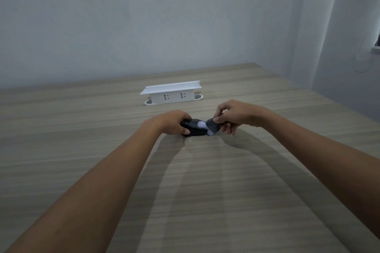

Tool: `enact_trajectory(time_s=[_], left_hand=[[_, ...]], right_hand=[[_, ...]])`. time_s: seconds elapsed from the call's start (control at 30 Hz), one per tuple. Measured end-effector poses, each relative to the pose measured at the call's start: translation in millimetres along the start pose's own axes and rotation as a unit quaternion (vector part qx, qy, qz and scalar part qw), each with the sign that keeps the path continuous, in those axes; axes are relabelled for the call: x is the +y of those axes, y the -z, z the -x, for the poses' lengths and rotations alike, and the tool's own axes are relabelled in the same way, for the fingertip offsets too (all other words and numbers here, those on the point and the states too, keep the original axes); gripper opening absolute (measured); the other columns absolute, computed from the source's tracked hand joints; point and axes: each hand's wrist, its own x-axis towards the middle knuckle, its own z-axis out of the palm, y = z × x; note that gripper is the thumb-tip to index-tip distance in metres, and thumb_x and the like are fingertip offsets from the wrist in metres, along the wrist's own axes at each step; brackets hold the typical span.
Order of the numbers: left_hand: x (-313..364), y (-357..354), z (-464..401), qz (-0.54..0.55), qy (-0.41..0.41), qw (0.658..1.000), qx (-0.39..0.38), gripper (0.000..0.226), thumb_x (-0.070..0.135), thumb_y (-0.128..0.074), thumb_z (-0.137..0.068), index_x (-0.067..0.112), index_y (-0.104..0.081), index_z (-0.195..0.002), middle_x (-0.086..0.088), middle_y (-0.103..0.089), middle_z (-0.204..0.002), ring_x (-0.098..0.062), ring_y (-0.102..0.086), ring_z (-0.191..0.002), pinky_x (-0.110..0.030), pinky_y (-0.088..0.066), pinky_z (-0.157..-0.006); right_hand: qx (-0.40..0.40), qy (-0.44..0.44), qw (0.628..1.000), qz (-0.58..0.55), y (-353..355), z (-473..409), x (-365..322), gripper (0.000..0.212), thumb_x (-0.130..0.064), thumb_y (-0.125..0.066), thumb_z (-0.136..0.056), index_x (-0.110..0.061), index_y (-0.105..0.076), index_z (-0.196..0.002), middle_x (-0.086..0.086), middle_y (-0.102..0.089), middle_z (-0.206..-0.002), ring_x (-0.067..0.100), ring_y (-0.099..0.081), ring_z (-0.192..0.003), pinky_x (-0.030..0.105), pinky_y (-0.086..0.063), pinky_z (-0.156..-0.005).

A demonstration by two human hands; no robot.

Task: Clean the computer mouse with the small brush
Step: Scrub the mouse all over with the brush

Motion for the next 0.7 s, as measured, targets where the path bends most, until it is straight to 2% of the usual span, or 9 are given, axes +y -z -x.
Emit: enact_trajectory(time_s=[0.1, 0.27, 0.47, 0.6, 0.7], left_hand=[[1, 1, 0, -0.002, -0.001, 1.0, 0.004, 0.048, 0.025, -0.069, -0.093, 0.015, -0.058, -0.139, -0.005, -0.064, -0.13, -0.027, -0.059, -0.118, -0.042, -0.047, -0.104], [0, 1, 3, 0.005, -0.011, 1.0, 0.009, 0.041, 0.02, -0.069, -0.092, 0.012, -0.063, -0.131, -0.008, -0.067, -0.123, -0.029, -0.062, -0.113, -0.041, -0.047, -0.098], [-3, 3, 0, 0.011, -0.017, 1.0, -0.01, 0.056, 0.017, -0.075, -0.087, 0.018, -0.057, -0.141, -0.002, -0.065, -0.132, -0.025, -0.059, -0.121, -0.042, -0.046, -0.107], [-5, 5, -1, 0.022, -0.028, 0.999, -0.028, 0.07, 0.013, -0.078, -0.085, 0.02, -0.05, -0.148, 0.0, -0.058, -0.143, -0.02, -0.052, -0.134, -0.042, -0.04, -0.116], [-6, 1, -1, 0.041, -0.024, 0.999, 0.007, 0.07, 0.01, -0.077, -0.085, 0.022, -0.049, -0.149, -0.002, -0.052, -0.147, -0.021, -0.049, -0.139, -0.042, -0.041, -0.115]], right_hand=[[-0.012, 0.0, 1.0, 0.004, 1, 2, -2, 0.009, -0.007, -0.06, -0.098, -0.001, -0.067, -0.097, 0.014, -0.068, -0.068, 0.022, -0.064, -0.052, 0.028, -0.055, -0.047], [0.096, 0.012, 0.995, 0.024, -10, -9, 3, 0.01, -0.006, -0.054, -0.1, -0.001, -0.062, -0.098, 0.015, -0.07, -0.068, 0.02, -0.068, -0.046, 0.027, -0.055, -0.044], [0.143, 0.018, 0.99, -0.01, -15, -15, 14, 0.013, -0.009, -0.053, -0.101, 0.001, -0.06, -0.105, 0.015, -0.068, -0.069, 0.022, -0.066, -0.047, 0.028, -0.055, -0.044], [0.12, 0.015, 0.993, -0.01, -19, -15, 12, 0.012, -0.011, -0.054, -0.101, -0.002, -0.061, -0.103, 0.014, -0.068, -0.069, 0.022, -0.066, -0.048, 0.029, -0.056, -0.045], [0.104, 0.009, 0.995, 0.004, -19, -15, 8, 0.01, -0.01, -0.054, -0.1, -0.004, -0.062, -0.1, 0.014, -0.068, -0.069, 0.022, -0.065, -0.048, 0.029, -0.056, -0.045]])
